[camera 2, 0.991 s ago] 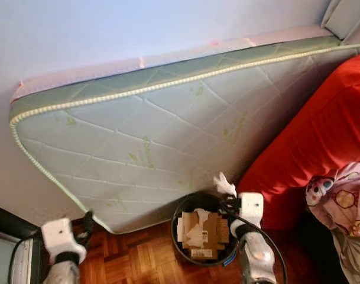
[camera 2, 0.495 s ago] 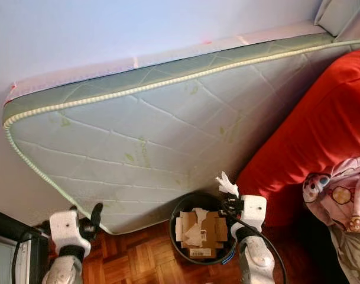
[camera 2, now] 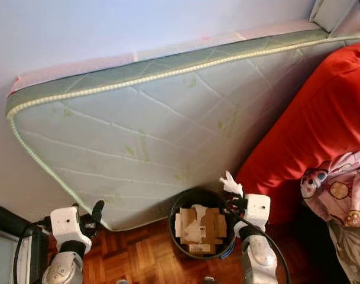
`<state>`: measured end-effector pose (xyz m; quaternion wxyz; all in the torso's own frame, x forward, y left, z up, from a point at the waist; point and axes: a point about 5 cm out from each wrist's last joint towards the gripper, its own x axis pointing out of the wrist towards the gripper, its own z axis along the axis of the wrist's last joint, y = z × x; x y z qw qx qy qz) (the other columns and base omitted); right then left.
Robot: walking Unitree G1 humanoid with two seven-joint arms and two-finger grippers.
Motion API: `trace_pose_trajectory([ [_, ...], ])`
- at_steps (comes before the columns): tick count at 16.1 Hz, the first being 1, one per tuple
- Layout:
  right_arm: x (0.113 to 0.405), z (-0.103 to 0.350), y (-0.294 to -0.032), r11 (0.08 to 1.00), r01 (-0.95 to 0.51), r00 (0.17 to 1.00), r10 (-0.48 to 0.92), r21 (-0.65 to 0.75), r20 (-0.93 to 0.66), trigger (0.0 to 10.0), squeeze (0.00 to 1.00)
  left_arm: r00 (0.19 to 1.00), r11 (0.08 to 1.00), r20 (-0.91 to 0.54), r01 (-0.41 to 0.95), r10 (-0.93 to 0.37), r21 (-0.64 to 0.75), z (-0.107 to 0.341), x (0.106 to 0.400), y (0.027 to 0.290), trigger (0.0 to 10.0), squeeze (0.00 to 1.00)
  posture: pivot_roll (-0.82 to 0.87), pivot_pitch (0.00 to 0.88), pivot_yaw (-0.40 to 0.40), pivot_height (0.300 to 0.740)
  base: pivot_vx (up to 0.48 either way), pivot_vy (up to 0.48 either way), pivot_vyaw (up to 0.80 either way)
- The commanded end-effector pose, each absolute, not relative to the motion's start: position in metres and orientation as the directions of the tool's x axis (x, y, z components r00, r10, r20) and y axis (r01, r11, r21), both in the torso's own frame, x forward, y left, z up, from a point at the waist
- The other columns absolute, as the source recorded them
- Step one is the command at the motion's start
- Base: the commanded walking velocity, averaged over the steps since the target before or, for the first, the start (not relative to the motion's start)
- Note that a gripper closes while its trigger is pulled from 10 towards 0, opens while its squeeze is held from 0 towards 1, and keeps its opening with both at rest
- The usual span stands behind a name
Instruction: Clean up the room
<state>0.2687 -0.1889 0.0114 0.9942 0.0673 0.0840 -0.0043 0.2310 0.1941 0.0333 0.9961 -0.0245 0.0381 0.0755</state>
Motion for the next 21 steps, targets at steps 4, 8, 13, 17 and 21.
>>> trace_pose_trajectory([
  [4, 0.2700, 0.0126, -0.1850, 0.991, 0.012, 0.986, 0.011, 0.134, -0.165, 10.0, 0.00, 0.984, 0.986, -0.096, -0.158, 0.153, -0.046, 0.0339, 0.2285, 0.1962, 10.0, 0.00, -0.11, 0.195, 0.001, 0.672, 0.000, 0.000, 0.00],
  [8, 0.2722, 0.0118, -0.1833, 0.993, 0.009, 0.982, 0.014, 0.121, -0.188, 10.0, 0.00, 0.984, 0.987, -0.095, -0.156, 0.151, -0.048, 0.0349, 0.2317, 0.1965, 10.0, 0.00, -0.12, 0.201, 0.000, 0.672, 0.000, 0.000, 0.00],
  [13, 0.2724, 0.0127, -0.1830, 0.992, -0.001, 0.984, 0.024, 0.125, -0.176, 10.0, 0.00, 0.984, 0.986, -0.097, -0.158, 0.153, -0.048, 0.0356, 0.2330, 0.1968, 10.0, 0.00, -0.11, 0.204, 0.000, 0.647, 0.000, 0.000, 0.00],
  [17, 0.2725, 0.0107, -0.1810, 0.993, -0.009, 0.981, 0.032, 0.119, -0.193, 10.0, 0.00, 0.982, 0.986, -0.100, -0.163, 0.158, -0.044, 0.0355, 0.2332, 0.1972, 10.0, 0.00, -0.11, 0.204, -0.001, 0.647, 0.000, 0.000, 0.00],
  [21, 0.2735, 0.0101, -0.1792, 0.993, -0.017, 0.979, 0.041, 0.121, -0.199, 10.0, 0.00, 0.982, 0.986, -0.102, -0.162, 0.156, -0.050, 0.0351, 0.2342, 0.1965, 10.0, 0.00, -0.11, 0.202, -0.004, 0.647, 0.000, 0.000, 0.00],
])
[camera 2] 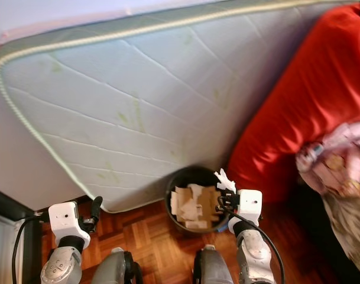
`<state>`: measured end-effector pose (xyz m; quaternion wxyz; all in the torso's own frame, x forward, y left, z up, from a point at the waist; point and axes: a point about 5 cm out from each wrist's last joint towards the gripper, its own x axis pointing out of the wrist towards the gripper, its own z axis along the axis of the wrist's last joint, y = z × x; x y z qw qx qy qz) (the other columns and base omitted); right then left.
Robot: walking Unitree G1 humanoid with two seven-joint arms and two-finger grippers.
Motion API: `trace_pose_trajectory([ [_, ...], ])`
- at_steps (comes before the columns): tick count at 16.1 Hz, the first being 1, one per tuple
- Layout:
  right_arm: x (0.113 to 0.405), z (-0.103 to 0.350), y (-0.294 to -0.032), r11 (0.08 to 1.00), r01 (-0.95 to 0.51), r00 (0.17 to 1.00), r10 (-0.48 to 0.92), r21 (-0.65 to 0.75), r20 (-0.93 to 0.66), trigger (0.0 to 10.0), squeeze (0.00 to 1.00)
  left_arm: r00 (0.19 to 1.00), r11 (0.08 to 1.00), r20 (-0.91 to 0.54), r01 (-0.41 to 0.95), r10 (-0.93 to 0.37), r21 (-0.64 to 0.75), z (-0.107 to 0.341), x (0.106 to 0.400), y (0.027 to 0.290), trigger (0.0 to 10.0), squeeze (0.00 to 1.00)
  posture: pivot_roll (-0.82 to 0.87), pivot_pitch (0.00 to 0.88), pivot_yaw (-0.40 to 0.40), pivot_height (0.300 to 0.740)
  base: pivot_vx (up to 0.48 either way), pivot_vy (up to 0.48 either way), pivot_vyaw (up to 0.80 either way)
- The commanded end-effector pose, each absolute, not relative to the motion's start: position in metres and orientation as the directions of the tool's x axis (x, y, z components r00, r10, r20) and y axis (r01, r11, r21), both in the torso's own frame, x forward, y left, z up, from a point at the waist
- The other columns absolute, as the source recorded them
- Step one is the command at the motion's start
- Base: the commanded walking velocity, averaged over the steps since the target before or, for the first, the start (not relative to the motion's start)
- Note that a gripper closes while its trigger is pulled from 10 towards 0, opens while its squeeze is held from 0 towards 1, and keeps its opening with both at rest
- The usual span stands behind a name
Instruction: Clean up the room
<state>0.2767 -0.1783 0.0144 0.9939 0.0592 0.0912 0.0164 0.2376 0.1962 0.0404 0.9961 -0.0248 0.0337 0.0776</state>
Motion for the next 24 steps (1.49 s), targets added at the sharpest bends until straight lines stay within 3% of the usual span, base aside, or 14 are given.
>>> trace_pose_trajectory([
  [1, 0.2737, 0.0100, -0.1784, 0.992, -0.020, 0.979, 0.044, 0.121, -0.201, 10.0, 0.00, 0.983, 0.986, -0.102, -0.161, 0.155, -0.051, 0.0351, 0.2344, 0.1960, 10.0, 0.00, -0.11, 0.201, -0.004, 0.647, 0.000, 0.000, 0.00],
  [22, 0.2765, 0.0100, -0.1720, 0.992, -0.050, 0.976, 0.074, 0.118, -0.204, 10.0, 0.00, 0.982, 0.986, -0.111, -0.159, 0.152, -0.055, 0.0341, 0.2372, 0.1939, 10.0, 0.00, -0.11, 0.197, -0.004, 0.647, 0.000, 0.000, 0.00],
  [24, 0.2789, 0.0150, -0.1701, 0.993, -0.073, 0.981, 0.089, 0.098, -0.171, 10.0, 0.00, 0.983, 0.986, -0.111, -0.156, 0.149, -0.055, 0.0341, 0.2379, 0.1936, 10.0, 0.00, -0.11, 0.197, -0.003, 0.647, 0.000, 0.000, 0.80],
])
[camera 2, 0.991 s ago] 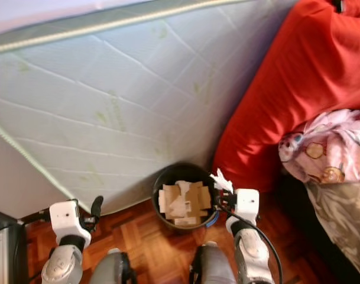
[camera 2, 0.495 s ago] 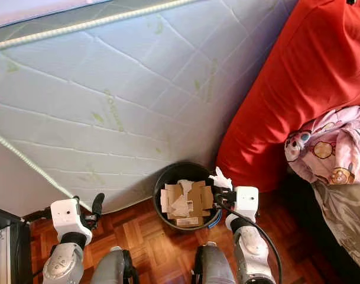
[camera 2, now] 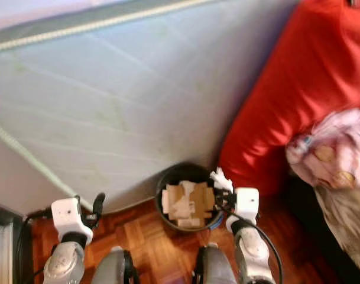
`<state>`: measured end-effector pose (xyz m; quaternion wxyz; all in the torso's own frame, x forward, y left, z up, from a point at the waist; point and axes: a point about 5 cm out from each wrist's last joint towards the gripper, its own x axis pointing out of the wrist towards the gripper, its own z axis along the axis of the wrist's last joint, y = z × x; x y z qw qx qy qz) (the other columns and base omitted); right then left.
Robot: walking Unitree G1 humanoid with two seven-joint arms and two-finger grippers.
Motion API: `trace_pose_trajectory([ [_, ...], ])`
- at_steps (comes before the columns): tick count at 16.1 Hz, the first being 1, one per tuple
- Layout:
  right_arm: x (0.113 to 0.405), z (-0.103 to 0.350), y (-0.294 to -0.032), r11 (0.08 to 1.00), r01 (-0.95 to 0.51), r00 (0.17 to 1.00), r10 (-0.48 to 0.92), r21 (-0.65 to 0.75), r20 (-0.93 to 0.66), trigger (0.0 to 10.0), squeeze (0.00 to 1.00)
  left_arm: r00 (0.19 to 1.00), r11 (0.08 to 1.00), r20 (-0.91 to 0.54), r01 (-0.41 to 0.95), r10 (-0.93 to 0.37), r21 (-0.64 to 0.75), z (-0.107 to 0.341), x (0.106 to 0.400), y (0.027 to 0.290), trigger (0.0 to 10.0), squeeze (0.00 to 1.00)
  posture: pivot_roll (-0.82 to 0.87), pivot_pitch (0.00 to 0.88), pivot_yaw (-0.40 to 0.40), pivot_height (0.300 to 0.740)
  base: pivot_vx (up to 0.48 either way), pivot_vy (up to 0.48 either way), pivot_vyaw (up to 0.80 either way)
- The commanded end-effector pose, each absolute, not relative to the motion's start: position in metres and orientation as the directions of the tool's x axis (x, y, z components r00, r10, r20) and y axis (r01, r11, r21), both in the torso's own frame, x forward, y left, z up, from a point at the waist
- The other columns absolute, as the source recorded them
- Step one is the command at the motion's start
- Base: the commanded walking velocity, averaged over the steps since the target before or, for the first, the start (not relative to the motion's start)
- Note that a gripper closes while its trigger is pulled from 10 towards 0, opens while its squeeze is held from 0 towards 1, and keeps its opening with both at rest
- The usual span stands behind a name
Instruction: Clean up the room
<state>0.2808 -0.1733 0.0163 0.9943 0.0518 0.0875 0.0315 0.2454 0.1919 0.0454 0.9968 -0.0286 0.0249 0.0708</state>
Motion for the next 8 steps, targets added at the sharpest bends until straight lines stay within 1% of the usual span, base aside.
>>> trace_pose_trajectory([
  [1, 0.2790, 0.0150, -0.1702, 0.992, -0.070, 0.981, 0.087, 0.102, -0.171, 10.0, 0.00, 0.983, 0.986, -0.112, -0.155, 0.149, -0.055, 0.0341, 0.2380, 0.1935, 10.0, 0.00, -0.11, 0.197, -0.003, 0.647, 0.000, 0.000, 0.80],
  [2, 0.2790, 0.0141, -0.1707, 0.992, -0.064, 0.980, 0.083, 0.110, -0.180, 10.0, 0.00, 0.983, 0.986, -0.112, -0.156, 0.149, -0.055, 0.0341, 0.2383, 0.1935, 10.0, 0.00, -0.11, 0.197, -0.001, 0.647, 0.000, 0.000, 0.49],
  [8, 0.2781, 0.0117, -0.1713, 0.991, -0.052, 0.979, 0.076, 0.124, -0.191, 10.0, 0.00, 0.983, 0.987, -0.113, -0.152, 0.145, -0.059, 0.0344, 0.2391, 0.1914, 10.0, 0.00, -0.11, 0.198, -0.002, 0.647, 0.000, 0.000, 0.00],
])
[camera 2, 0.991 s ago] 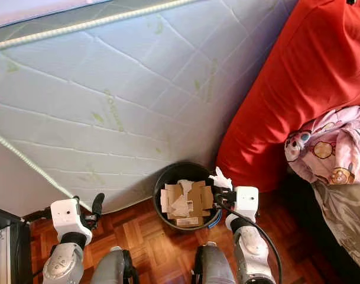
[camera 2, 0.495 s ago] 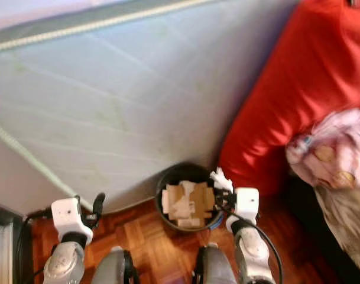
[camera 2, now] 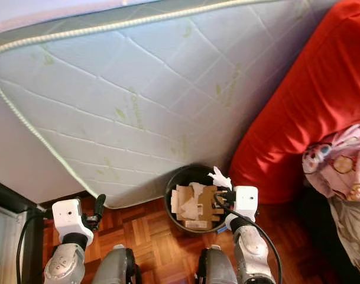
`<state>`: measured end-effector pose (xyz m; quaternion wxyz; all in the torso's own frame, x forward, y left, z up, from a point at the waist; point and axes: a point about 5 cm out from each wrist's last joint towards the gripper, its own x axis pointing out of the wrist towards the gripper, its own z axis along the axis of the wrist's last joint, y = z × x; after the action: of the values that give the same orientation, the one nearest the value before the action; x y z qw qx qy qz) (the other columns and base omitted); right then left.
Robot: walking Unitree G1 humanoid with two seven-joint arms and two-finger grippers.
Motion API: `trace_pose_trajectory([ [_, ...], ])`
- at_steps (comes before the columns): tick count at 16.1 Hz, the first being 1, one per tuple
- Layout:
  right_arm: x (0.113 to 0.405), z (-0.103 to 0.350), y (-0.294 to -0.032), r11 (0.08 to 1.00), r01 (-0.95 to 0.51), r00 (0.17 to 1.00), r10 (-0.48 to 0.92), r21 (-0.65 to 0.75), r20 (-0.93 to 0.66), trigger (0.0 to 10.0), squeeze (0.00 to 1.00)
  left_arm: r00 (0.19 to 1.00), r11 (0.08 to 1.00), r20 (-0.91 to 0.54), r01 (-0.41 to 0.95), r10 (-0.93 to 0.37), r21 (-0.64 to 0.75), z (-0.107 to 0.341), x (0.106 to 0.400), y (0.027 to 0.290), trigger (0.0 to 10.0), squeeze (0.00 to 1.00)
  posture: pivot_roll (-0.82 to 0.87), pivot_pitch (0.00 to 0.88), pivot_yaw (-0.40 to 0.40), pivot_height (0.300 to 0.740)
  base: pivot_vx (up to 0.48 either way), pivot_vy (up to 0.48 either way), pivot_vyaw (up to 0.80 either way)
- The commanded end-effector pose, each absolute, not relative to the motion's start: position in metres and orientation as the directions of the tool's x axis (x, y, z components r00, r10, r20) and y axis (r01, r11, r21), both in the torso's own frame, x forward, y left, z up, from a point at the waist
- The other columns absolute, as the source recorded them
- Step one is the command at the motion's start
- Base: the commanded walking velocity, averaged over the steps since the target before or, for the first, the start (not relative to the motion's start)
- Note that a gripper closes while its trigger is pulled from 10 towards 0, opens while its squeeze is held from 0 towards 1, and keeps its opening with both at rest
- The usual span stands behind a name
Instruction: Clean up the room
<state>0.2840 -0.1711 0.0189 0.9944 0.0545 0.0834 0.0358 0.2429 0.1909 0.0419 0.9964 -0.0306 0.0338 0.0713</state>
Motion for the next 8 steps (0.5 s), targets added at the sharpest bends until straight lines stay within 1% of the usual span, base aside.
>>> trace_pose_trajectory([
  [1, 0.2781, 0.0117, -0.1714, 0.991, -0.052, 0.979, 0.076, 0.124, -0.191, 10.0, 0.00, 0.983, 0.987, -0.113, -0.152, 0.145, -0.060, 0.0344, 0.2392, 0.1911, 10.0, 0.00, -0.11, 0.198, -0.002, 0.647, 0.000, 0.000, 0.00],
  [8, 0.2786, 0.0110, -0.1692, 0.990, -0.054, 0.977, 0.079, 0.128, -0.197, 10.0, 0.00, 0.985, 0.988, -0.114, -0.135, 0.127, -0.072, 0.0347, 0.2397, 0.1885, 10.0, 0.00, -0.11, 0.198, -0.001, 0.647, 0.000, 0.000, 0.00],
])
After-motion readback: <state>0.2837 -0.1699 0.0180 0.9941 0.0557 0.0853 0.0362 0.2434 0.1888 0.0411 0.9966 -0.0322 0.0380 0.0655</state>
